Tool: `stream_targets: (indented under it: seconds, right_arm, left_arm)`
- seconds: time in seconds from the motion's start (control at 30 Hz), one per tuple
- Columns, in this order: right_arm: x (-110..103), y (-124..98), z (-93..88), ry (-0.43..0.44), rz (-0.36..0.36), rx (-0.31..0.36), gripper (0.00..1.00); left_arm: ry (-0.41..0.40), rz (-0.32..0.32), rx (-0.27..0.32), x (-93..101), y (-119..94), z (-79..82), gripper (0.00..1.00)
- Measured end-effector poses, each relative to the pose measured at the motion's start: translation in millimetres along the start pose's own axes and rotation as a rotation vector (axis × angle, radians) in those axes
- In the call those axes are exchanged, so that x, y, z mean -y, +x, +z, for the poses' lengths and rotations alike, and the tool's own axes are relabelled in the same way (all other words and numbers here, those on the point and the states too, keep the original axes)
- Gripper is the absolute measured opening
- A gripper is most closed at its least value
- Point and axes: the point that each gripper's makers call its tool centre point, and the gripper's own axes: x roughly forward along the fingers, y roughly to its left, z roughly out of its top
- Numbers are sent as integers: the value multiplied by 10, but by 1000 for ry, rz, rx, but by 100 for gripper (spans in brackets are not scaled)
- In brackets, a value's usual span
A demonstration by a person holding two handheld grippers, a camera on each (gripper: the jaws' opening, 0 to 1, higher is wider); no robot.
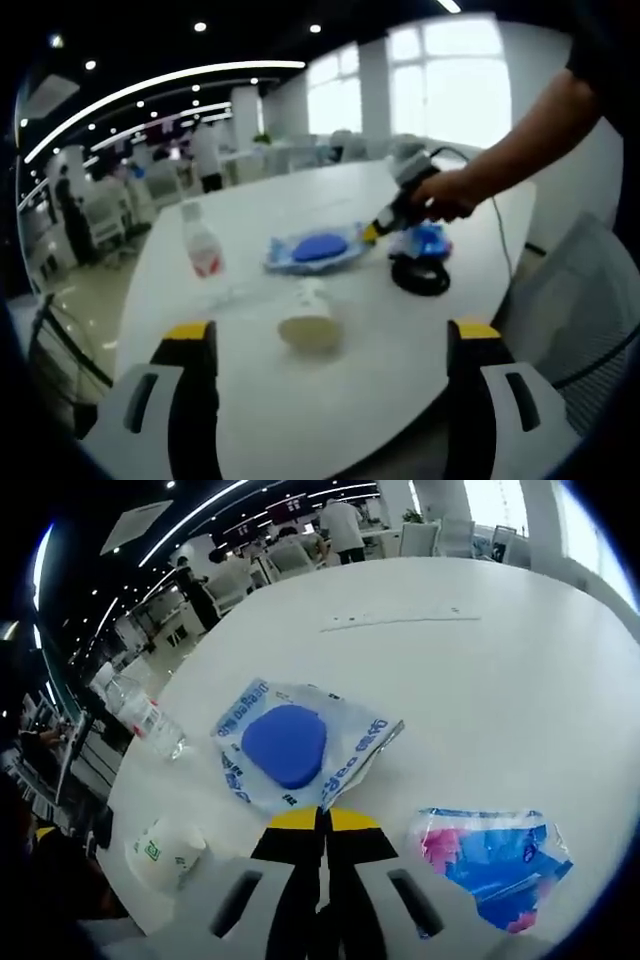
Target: Arrange the tabletop items into an orderly group along one side of the table until the central work area is clear of visible clutter.
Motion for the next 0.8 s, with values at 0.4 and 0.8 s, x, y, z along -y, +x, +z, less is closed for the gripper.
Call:
stream_targets:
  seconds: [0.4, 0.8]
  right_arm:
    - [181, -25, 69, -136, -12, -37, 0]
    - [343, 1, 154, -286, -3, -71, 0]
  left_arm:
    - [-1, 2, -3, 2, -4, -10, 92]
    - [-3, 6, -10, -14, -7, -29, 91]
